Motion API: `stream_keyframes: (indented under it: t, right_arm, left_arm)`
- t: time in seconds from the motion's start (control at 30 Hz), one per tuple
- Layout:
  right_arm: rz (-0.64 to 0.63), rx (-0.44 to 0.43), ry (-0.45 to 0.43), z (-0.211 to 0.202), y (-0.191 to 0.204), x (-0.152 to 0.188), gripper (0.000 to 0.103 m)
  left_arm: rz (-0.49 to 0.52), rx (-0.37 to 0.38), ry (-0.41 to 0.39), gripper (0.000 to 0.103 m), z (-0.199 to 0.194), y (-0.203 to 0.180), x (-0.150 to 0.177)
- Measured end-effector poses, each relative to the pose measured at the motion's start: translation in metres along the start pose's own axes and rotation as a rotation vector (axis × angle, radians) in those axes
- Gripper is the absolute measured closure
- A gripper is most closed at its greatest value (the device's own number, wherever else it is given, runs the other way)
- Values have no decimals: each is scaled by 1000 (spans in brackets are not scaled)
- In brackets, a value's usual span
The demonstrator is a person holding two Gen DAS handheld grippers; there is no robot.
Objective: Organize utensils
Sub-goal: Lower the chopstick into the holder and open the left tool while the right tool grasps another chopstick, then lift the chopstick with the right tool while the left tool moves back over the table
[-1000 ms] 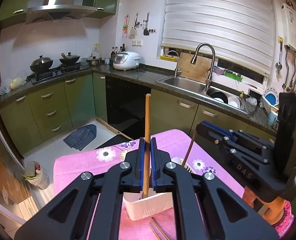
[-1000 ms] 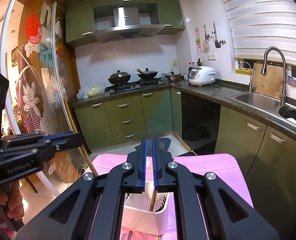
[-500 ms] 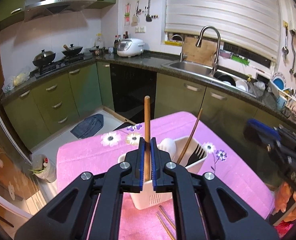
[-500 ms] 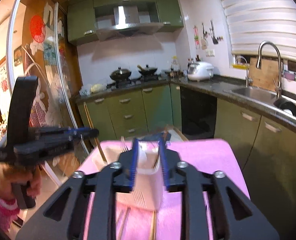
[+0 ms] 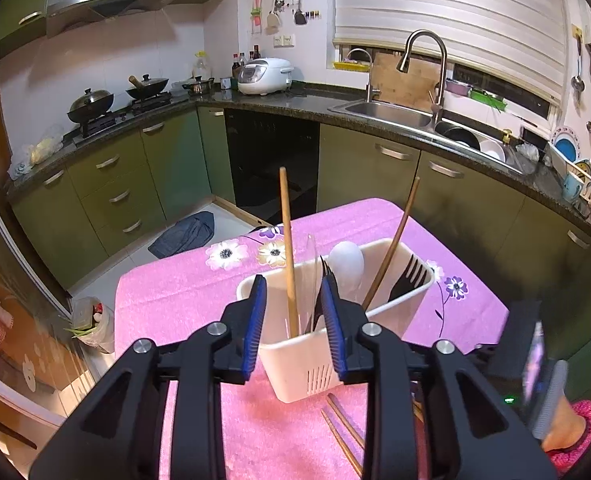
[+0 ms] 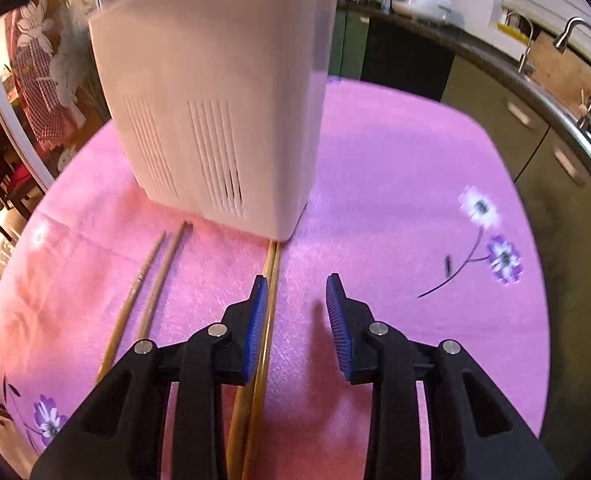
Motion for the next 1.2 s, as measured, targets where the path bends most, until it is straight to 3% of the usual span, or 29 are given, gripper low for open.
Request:
stream_keyframes:
  t: [0.17,0.27,0.3,0.33,0.67,0.7,0.73,0.77,0.9,1.2]
  right_arm:
    - [-32,6,22,12,7,8,72]
    - [-54,9,20,12,14,12,82]
    - [-60,5,22,11,16,14,90]
    - [-66,13,23,12,13,12,90]
    - [21,2,28,-9,-16,59,90]
    - [29,-9,32,-11,-18,63,86]
    - [43,-34,37,-13,-20,65,72]
    - [62,-61,36,-15,-24,64,68]
    - [107,-55,11,-23,-48,54,71]
    - [38,-14,31,-18,-45,59,80]
  left_arm:
    - [-3,4,21,76,7,1,6]
    - [-3,10,34,76,11,1,10]
    - [-3,10,36,76,12,2,12]
    - [-5,13,38,76,13,1,13]
    - [2,51,33,75,14,-12,22]
    - [1,51,35,75,15,-12,23]
    - [1,51,35,74,16,-12,24]
    - [1,52,37,74,16,-12,24]
    - [-6,52,39,73,18,-12,28]
    - [-44,50,-37,73,-3,-10,25]
Point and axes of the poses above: each gripper's, at about its wrist camera, not at the fingertips, and z roughly the way its jaws point, y to its left, x to its underside, the point moved 9 cm from there along z, roughly the way its jaws point, and after that the axes turned 8 degrees about x, right-handed, at the moved point
